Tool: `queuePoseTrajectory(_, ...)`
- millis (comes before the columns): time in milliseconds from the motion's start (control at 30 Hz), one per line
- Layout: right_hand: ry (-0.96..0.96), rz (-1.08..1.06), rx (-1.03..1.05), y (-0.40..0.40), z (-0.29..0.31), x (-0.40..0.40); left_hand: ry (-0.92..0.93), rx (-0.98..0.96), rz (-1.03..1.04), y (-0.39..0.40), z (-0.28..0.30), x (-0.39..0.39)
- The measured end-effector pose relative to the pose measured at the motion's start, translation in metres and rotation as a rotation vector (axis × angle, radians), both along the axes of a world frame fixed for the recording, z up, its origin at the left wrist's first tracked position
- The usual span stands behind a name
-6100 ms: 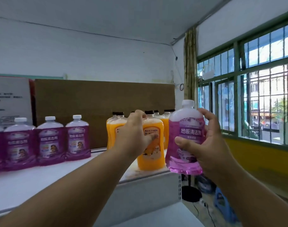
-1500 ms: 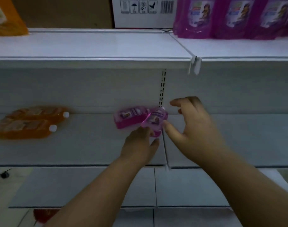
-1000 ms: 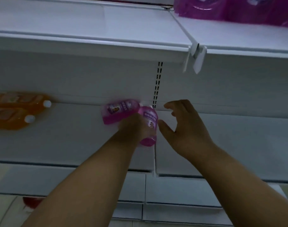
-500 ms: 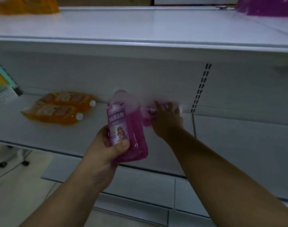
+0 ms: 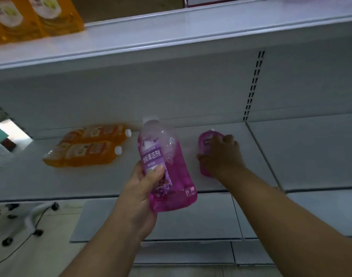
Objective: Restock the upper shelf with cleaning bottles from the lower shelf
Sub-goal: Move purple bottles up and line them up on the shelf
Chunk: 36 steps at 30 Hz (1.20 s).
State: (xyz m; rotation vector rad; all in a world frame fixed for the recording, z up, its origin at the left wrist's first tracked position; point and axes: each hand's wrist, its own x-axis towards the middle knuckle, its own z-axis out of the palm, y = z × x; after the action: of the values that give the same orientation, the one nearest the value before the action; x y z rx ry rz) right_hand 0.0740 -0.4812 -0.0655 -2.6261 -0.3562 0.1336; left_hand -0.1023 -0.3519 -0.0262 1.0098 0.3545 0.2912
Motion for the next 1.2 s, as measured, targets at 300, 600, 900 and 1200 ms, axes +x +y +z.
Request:
queuePoseTrajectory(300, 0.326, 0.022, 0.016, 0.0, 0.019, 0.001, -0.066, 0.062, -0.129, -0.005, -0.007, -0.013)
queuePoseTrajectory(600, 0.065, -0.08, 0.844, -0.09, 0.014, -0.055, -0.087, 0.204, -0.071, -0.053, 0.01, -0.019)
queuePoseTrajectory(900, 0.001, -0.129, 1.23, -0.324, 0.066, -0.113, -0.087, 0.406, -0.085, -0.229, 0.019, 0.001)
queuePoseTrajectory(1200, -0.514, -0.054, 1.106, -0.509, 0.171, -0.132, -0.287, 0.551, -0.196, -0.431, 0.107, 0.056)
